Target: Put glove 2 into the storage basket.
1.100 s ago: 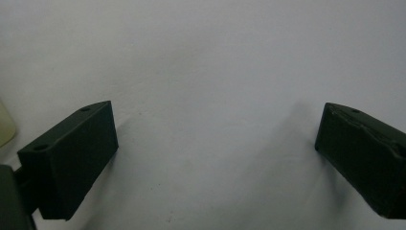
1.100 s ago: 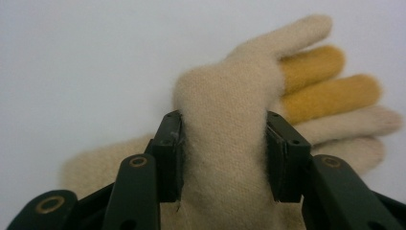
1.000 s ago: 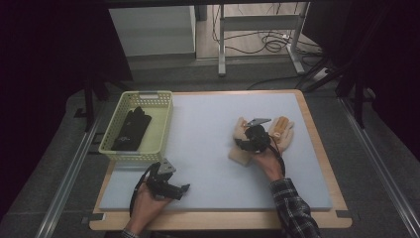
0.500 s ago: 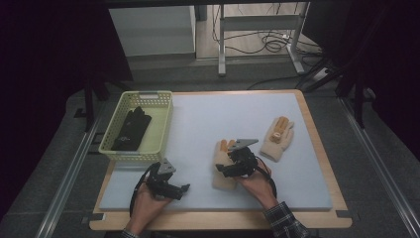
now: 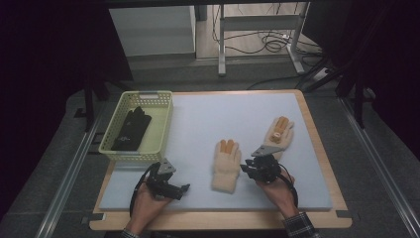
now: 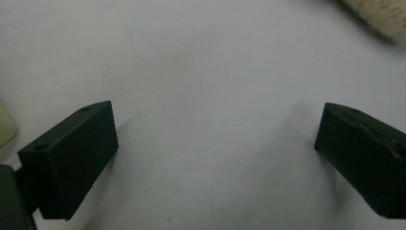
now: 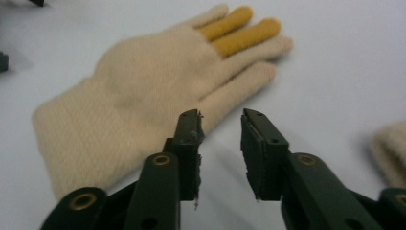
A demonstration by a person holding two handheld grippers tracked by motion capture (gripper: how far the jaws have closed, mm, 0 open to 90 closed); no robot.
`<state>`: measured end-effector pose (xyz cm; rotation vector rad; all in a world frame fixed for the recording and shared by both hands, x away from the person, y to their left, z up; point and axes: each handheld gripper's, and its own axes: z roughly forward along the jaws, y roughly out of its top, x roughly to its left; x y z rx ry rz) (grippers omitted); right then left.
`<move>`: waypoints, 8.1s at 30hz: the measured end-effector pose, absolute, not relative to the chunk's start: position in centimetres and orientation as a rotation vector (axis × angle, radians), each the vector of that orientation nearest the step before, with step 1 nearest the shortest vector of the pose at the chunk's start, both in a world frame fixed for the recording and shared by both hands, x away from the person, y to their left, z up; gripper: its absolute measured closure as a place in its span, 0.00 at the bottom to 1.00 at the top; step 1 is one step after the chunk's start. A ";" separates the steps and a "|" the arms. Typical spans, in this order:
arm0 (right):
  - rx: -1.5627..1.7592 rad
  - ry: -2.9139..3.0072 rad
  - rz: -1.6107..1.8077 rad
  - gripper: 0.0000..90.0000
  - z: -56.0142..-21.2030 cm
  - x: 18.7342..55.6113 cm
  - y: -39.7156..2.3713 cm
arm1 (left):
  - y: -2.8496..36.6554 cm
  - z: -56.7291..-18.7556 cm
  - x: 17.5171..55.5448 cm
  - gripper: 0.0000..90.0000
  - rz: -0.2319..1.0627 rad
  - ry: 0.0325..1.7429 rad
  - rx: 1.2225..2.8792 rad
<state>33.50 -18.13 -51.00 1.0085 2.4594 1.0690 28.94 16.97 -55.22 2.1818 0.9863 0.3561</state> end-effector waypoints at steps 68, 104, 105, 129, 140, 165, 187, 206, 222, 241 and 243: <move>1.204 2.200 1.040 0.69 -49.7 41.5 -27.4 | 17.0 -55.2 28.9 0.02 0.356 0.985 2.184; 0.874 2.458 1.210 0.67 -47.3 34.0 -13.2 | 17.0 -55.2 28.9 0.02 0.359 0.987 2.182; 0.874 2.458 1.210 0.67 -47.3 34.0 -13.2 | 17.0 -55.2 28.9 0.02 0.359 0.987 2.182; 1.012 2.400 1.150 0.53 -49.7 34.0 -18.4 | 17.0 -55.2 28.9 0.02 0.357 0.988 2.180; 0.951 2.518 1.164 0.87 -52.4 31.8 -18.0 | 17.0 -55.2 28.9 0.02 0.358 0.989 2.178; 0.844 2.544 1.157 0.87 -53.7 32.9 -11.7 | 17.0 -55.2 28.9 0.02 0.360 0.990 2.178; 0.919 2.459 1.135 0.68 -51.9 33.2 -15.7 | 17.0 -55.2 28.9 0.02 0.359 0.990 2.178; 1.121 2.302 1.071 0.39 -51.7 33.4 -23.0 | 17.0 -55.2 28.9 0.02 0.359 0.991 2.177; 1.175 2.258 0.946 0.18 -53.2 33.8 -24.8 | 17.0 -55.2 28.9 0.02 0.357 0.992 2.178; 1.196 2.242 0.923 0.12 -53.3 33.9 -24.7 | 17.1 -55.0 29.0 0.04 0.338 1.012 2.177; 1.196 2.242 0.922 0.12 -53.3 33.8 -24.7 | 17.1 -54.8 29.2 0.04 0.315 1.025 2.172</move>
